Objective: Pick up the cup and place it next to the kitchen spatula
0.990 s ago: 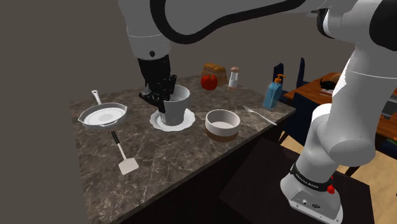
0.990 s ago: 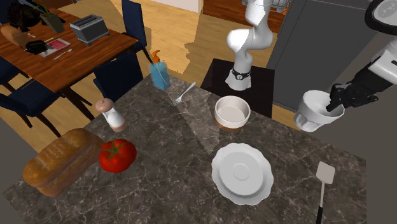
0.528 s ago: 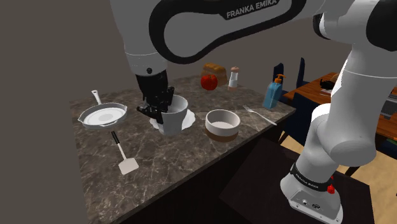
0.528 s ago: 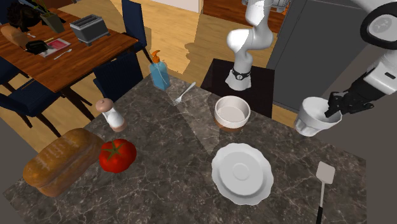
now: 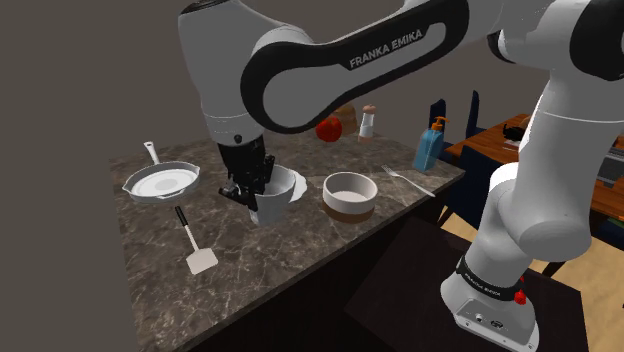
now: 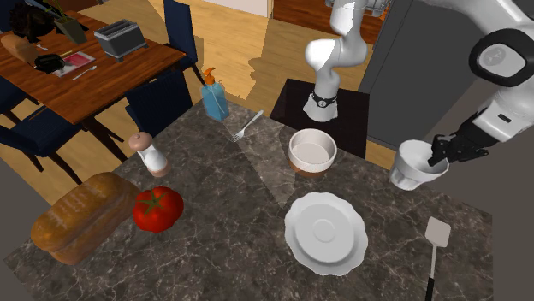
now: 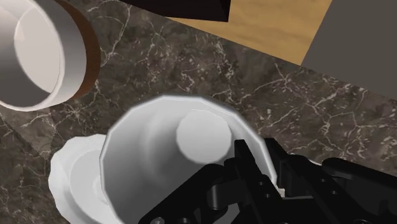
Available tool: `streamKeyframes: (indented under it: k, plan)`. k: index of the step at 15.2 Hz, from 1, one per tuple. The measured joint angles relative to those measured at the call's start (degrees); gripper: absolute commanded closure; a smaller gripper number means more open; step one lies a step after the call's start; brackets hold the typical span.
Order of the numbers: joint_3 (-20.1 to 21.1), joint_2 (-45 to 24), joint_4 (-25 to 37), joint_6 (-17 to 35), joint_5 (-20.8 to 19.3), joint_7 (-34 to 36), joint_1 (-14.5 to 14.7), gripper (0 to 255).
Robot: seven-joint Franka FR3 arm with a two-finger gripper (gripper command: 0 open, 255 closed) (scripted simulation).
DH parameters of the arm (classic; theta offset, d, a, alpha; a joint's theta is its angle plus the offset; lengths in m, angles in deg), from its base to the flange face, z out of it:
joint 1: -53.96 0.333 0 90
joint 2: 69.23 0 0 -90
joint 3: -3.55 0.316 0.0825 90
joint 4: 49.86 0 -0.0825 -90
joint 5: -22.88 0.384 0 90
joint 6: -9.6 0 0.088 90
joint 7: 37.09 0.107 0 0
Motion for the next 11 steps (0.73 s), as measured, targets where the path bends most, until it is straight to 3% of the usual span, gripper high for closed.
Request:
streamKeyframes:
  k: [11]
  plan:
    - [-0.1,-2.6,-5.6,7.8,-1.7,2.1,0.2,255]
